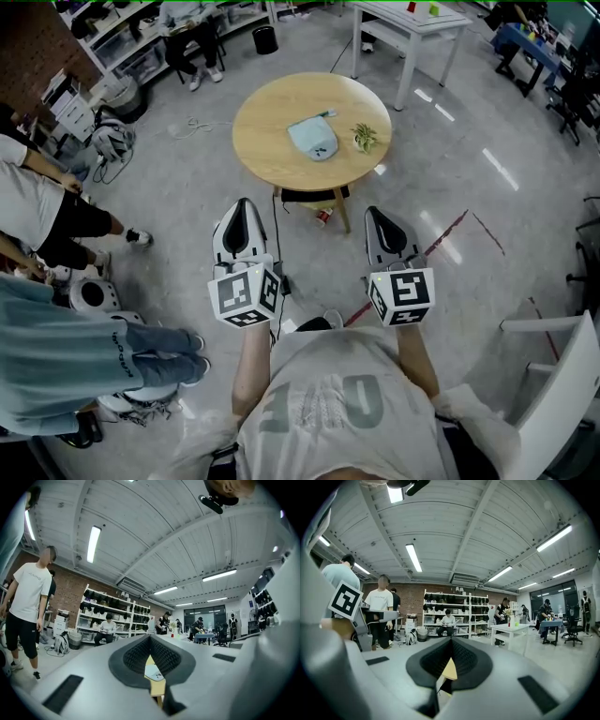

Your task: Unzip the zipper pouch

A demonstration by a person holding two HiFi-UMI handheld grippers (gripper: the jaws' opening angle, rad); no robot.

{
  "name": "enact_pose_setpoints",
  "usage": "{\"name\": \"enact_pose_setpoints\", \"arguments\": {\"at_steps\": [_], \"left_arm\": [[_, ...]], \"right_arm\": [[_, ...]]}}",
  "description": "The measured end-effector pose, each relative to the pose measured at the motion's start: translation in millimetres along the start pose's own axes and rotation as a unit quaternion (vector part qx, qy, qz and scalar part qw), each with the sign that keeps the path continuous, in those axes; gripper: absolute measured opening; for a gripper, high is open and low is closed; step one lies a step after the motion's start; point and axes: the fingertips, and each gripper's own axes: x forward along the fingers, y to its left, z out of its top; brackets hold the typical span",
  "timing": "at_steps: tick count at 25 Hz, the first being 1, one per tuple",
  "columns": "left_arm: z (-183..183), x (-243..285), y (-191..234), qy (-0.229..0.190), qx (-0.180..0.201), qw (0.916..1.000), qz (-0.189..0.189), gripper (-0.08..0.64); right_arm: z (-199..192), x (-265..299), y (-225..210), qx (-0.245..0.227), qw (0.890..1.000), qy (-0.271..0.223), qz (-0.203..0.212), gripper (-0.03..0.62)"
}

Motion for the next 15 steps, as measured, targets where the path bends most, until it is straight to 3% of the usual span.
{"name": "enact_pose_setpoints", "arguments": {"at_steps": [9,15], "left_arm": [[-9,0,2,0.011,0.004,0.9999,0.007,0.026],[-16,19,5,0.015,0.002,0.9998,0.009,0.026]], "right_arm": [[-11,7,5,0.006,1.000,0.009,0.009,0.029],[-17,25,-1,-0.014,1.000,0.024,0.001,0.029]]}}
